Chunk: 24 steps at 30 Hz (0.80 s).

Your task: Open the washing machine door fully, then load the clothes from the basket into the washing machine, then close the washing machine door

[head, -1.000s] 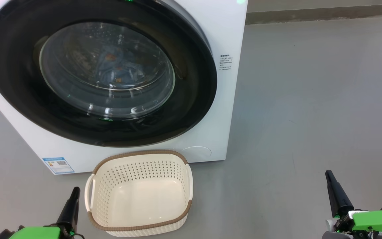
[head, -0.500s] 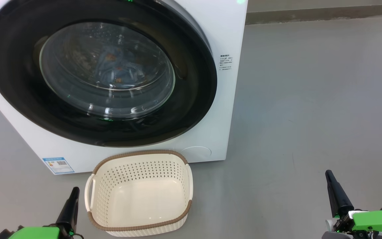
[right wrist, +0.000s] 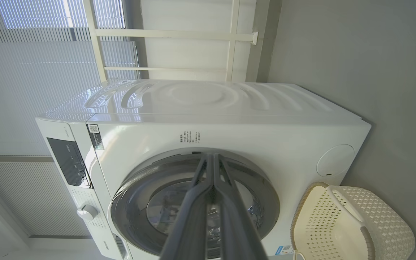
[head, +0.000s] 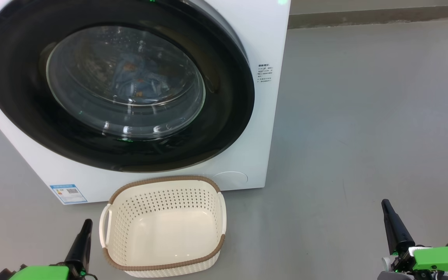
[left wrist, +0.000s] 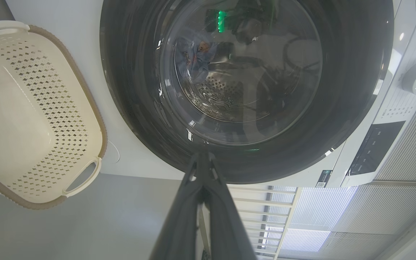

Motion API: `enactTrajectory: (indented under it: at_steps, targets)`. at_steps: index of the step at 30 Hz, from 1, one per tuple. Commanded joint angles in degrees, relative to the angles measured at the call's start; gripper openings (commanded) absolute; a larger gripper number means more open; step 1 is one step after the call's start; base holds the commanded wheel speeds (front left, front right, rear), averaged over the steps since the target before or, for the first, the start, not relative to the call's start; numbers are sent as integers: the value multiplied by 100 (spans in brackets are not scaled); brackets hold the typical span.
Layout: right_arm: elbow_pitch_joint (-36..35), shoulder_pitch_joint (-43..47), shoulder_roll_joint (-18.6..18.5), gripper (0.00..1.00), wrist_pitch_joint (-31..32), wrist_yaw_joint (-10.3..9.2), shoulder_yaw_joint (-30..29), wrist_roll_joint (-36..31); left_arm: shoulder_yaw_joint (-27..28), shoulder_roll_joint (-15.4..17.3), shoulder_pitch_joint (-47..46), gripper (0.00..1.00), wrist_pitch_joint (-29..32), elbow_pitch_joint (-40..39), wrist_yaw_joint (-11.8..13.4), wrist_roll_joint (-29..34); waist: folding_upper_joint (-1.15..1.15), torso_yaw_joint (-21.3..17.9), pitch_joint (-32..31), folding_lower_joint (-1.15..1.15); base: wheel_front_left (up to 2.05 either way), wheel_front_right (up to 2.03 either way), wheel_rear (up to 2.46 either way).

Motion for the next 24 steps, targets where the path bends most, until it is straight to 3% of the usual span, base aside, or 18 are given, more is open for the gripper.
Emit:
enactTrajectory:
  at_steps: [1,24]
  targets:
    - [-141,-230,-26,0,46,9,138,62,197,91,-242,0,25,-111,-16,23,0,0,0,0,0,0,0]
    - [-141,-230,-26,0,45,9,139,63,226,71,-245,0,48,-109,-16,47,0,0,0,0,0,0,0]
